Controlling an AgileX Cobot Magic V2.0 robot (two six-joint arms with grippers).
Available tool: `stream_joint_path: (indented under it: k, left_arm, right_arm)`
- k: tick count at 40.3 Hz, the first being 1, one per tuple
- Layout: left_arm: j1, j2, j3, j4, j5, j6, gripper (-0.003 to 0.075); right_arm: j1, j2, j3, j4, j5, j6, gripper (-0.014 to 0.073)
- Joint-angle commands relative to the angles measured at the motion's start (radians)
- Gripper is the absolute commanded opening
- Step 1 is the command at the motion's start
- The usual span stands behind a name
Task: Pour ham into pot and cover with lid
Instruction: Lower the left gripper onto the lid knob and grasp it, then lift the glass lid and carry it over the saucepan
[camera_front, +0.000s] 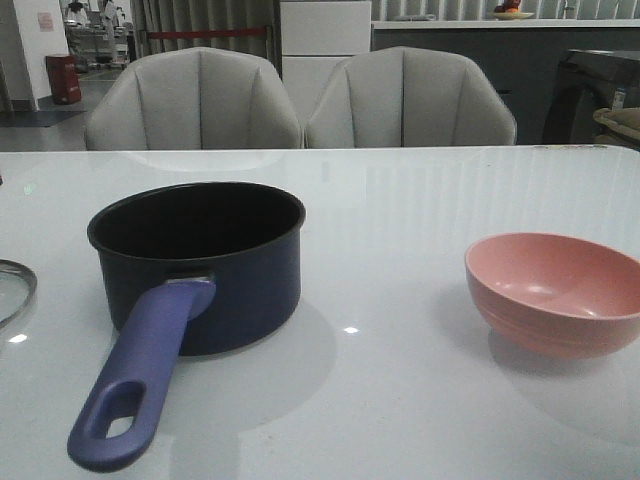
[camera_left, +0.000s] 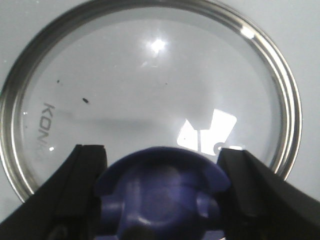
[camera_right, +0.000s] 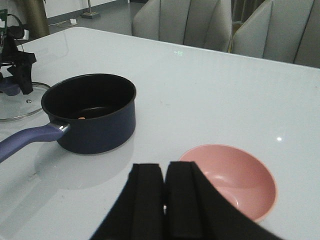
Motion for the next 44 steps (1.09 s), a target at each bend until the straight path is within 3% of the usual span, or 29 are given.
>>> stream_joint_path:
  k: [1, 26, 44]
  left_arm:
    - [-0.003, -0.038, -0.015, -0.016, -0.005, 0.008, 0.0115]
    - [-0.007, -0.156, -0.166, -0.019, 0.056, 0.054, 0.0115]
    - [-0.205, -0.16, -0.352, -0.024, 0.194, 0.11, 0.0115]
  right_arm:
    - [-0.001, 0.008, -0.027, 0.005, -0.07, -0.008, 0.0141]
    - [-0.001, 0.008, -0.027, 0.005, -0.07, -0.008, 0.0141]
    - [-0.001, 0.008, -0.027, 0.005, -0.07, -0.008, 0.0141]
